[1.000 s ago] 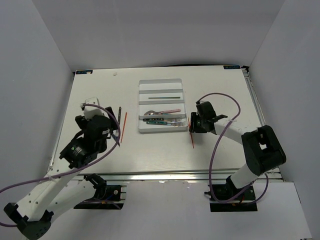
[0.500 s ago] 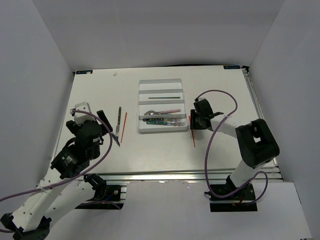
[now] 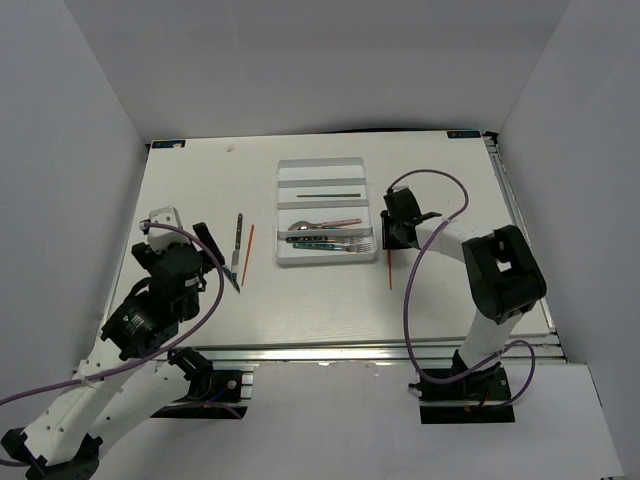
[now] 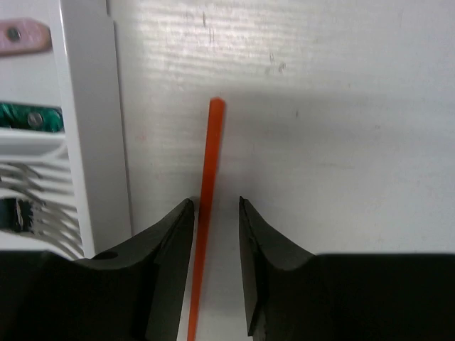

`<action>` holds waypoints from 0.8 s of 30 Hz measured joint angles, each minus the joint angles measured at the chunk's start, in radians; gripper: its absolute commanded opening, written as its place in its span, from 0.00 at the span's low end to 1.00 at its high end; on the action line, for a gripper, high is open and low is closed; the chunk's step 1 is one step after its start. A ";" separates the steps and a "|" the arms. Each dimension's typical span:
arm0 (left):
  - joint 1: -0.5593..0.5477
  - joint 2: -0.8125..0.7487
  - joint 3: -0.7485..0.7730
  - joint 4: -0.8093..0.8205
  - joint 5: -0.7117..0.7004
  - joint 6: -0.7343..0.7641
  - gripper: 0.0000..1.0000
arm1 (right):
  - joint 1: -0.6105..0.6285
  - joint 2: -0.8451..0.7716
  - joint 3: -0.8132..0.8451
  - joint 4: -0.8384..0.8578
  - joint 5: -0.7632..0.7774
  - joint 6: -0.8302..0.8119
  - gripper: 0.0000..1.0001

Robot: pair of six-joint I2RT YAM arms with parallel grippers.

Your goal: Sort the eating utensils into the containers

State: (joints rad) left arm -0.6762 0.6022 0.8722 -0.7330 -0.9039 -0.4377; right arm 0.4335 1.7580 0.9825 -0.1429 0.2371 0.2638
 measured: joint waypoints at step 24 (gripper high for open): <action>0.000 -0.017 -0.029 0.015 0.005 -0.004 0.98 | -0.053 -0.021 0.154 -0.182 -0.121 -0.193 0.00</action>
State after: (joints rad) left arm -0.6762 0.5854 0.8433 -0.7181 -0.8989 -0.4416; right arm 0.3809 1.7374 1.1366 -0.3248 0.1158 0.0708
